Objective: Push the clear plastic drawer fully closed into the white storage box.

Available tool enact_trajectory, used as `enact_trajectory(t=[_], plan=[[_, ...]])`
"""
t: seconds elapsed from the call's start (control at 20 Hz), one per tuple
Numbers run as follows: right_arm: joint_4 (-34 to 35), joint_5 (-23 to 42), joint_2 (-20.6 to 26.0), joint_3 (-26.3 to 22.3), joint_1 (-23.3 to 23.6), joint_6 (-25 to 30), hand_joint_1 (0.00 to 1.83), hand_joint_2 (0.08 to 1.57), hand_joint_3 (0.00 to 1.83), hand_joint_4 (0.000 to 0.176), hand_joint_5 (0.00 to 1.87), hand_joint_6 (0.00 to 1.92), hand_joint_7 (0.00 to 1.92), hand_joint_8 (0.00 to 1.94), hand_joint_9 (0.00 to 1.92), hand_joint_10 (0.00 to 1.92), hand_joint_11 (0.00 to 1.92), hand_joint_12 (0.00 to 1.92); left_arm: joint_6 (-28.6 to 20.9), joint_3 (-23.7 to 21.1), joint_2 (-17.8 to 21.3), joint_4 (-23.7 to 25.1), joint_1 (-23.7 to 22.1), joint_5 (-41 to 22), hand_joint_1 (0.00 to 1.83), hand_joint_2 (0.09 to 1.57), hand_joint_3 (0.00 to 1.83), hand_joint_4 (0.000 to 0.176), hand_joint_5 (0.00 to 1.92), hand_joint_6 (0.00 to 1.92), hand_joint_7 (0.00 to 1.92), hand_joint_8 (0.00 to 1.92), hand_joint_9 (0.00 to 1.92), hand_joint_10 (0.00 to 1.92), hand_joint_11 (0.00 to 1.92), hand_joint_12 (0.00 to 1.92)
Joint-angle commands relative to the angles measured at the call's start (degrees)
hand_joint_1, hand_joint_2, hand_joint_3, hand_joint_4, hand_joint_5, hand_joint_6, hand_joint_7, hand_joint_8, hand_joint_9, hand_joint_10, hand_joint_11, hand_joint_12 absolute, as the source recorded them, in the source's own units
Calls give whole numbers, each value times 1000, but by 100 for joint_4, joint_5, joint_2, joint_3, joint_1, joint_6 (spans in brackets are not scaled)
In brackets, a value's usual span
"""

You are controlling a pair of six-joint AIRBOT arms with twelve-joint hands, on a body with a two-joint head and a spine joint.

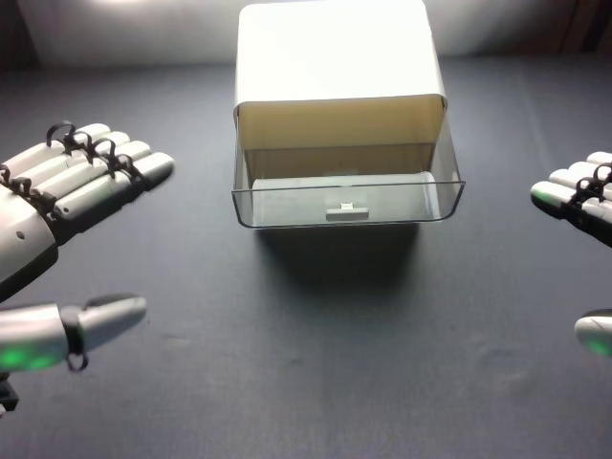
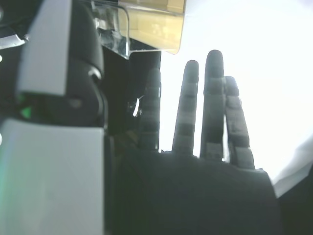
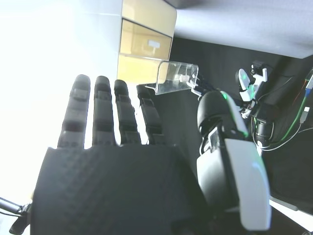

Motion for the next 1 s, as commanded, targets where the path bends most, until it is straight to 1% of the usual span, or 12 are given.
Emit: enact_trajectory(t=[0.0,0.05,0.4,0.45,0.55,0.6,0.65,0.75,0.8,0.85,0.9,0.95], plan=[[58,670,14,11,44,3,103,1348,16,0,0,0,0,0,0,0,0,0,-21,22,10,-87,-53,-678,38,1255,30,17,0,0,0,0,0,0,0,0],[84,669,14,11,44,-31,124,1345,10,0,0,0,0,0,0,0,0,0,-21,24,10,-89,-53,-674,22,1249,21,23,0,0,0,0,0,0,0,0],[-73,562,-6,-18,44,67,139,1335,1,0,0,0,0,0,0,0,0,0,-17,23,33,-167,-56,-692,14,1256,11,20,0,0,0,0,0,0,0,0],[-148,511,-31,-17,44,172,87,1321,0,0,0,0,0,0,0,0,0,0,-13,16,51,-185,-56,-708,25,1267,11,31,0,0,0,0,0,0,0,0],[-258,423,-88,-8,48,311,99,1326,0,0,0,0,0,0,0,0,0,0,7,4,72,-186,-57,-715,4,1274,12,41,0,0,0,0,0,0,0,0],[-358,370,-164,18,52,439,108,1323,0,0,0,0,0,0,0,0,0,0,7,0,82,-197,-57,-730,2,1276,12,36,0,0,0,0,0,0,0,0],[-413,343,-204,32,58,514,123,1330,1,0,0,0,0,0,0,0,0,0,11,-3,86,-207,-56,-742,0,1271,9,44,0,0,0,0,0,0,0,0],[-617,248,-345,113,122,776,125,1329,0,0,0,0,0,0,0,0,0,0,35,-24,127,-235,-55,-760,22,1279,9,34,0,0,0,0,0,0,0,0],[-717,178,-438,172,182,938,96,1331,2,0,0,0,0,0,0,0,0,0,66,-44,158,-253,-54,-769,65,1277,5,18,0,0,0,0,0,0,0,0],[-785,135,-518,217,225,1027,75,1338,4,0,0,0,0,0,0,0,0,0,89,-54,173,-271,-53,-787,74,1275,4,18,0,0,0,0,0,0,0,0],[-855,90,-597,258,275,1118,82,1357,11,0,0,0,0,0,0,0,11,5,97,-60,182,-289,-49,-808,100,1277,3,28,0,0,0,0,0,0,0,0],[-956,31,-719,326,352,1247,140,1367,9,0,5,2,0,0,10,3,46,28,106,-63,186,-308,-46,-835,119,1285,5,27,0,0,0,0,0,0,0,0]])
